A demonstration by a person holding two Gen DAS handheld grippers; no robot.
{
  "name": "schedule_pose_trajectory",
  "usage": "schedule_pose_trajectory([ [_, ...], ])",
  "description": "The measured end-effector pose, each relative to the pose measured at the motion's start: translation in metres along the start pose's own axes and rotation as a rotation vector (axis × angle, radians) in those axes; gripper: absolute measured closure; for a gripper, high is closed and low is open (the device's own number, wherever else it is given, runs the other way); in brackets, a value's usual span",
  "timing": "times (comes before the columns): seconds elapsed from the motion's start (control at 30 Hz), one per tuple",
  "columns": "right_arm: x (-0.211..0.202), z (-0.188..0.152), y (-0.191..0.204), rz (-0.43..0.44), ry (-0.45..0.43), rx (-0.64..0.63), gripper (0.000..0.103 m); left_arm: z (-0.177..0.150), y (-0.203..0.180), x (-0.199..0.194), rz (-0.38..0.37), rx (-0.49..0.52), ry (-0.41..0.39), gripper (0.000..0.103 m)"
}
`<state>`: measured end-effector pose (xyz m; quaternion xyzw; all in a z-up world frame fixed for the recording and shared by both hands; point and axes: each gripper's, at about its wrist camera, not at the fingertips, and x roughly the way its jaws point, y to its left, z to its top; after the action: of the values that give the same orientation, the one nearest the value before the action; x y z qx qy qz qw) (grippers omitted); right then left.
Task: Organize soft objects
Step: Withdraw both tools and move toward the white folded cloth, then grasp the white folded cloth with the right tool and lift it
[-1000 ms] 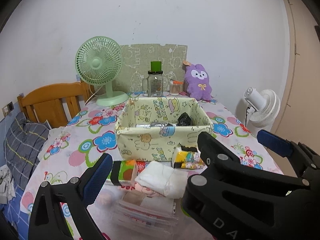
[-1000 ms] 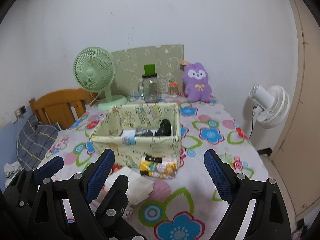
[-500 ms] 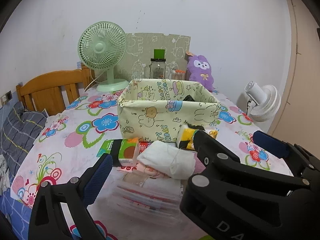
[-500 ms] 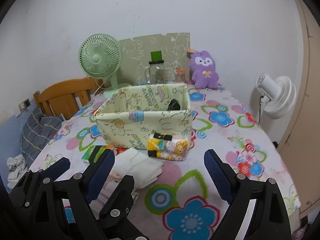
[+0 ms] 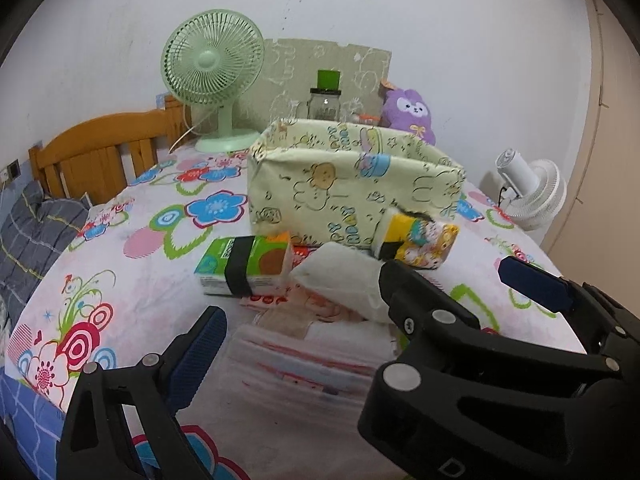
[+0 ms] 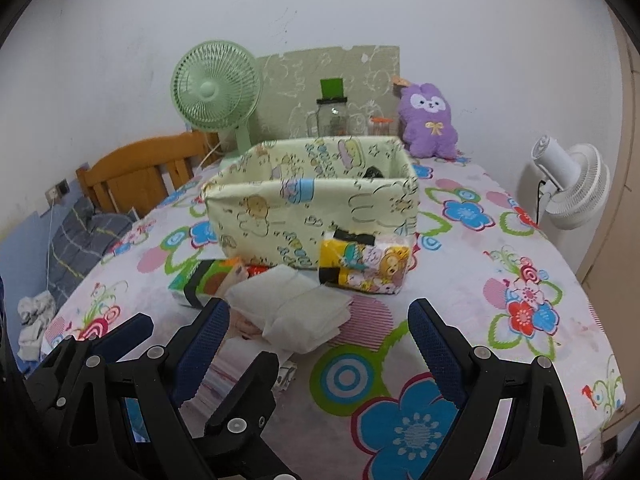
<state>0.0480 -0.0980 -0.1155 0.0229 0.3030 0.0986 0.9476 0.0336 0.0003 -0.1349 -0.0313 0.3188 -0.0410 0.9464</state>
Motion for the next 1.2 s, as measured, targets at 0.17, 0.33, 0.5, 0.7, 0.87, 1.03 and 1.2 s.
schedule_pose_trajectory([
  [0.17,0.014,-0.003,0.004,0.005,0.026,-0.009,0.010,-0.002,0.009,0.010,0.017,-0.008,0.018,0.007],
  [0.33,0.028,-0.005,0.010,0.014,0.057,-0.010,0.010,-0.004,0.019,0.022,0.026,-0.008,0.050,0.015],
  [0.5,0.041,-0.007,0.012,0.017,0.091,-0.006,0.010,-0.006,0.023,0.031,0.015,-0.016,0.076,0.017],
  [0.7,0.048,-0.007,0.010,0.004,0.106,-0.003,0.010,-0.006,0.020,0.035,-0.013,-0.005,0.083,0.018],
  [0.87,0.052,-0.008,0.006,-0.002,0.121,0.006,0.010,-0.007,0.017,0.040,-0.016,0.002,0.087,0.019],
  [1.03,0.057,-0.010,0.004,-0.004,0.147,0.011,0.010,-0.009,0.013,0.041,-0.048,0.021,0.092,0.040],
  [1.2,0.059,-0.012,0.003,0.002,0.156,0.022,0.010,-0.007,0.014,0.045,-0.069,0.034,0.098,0.057],
])
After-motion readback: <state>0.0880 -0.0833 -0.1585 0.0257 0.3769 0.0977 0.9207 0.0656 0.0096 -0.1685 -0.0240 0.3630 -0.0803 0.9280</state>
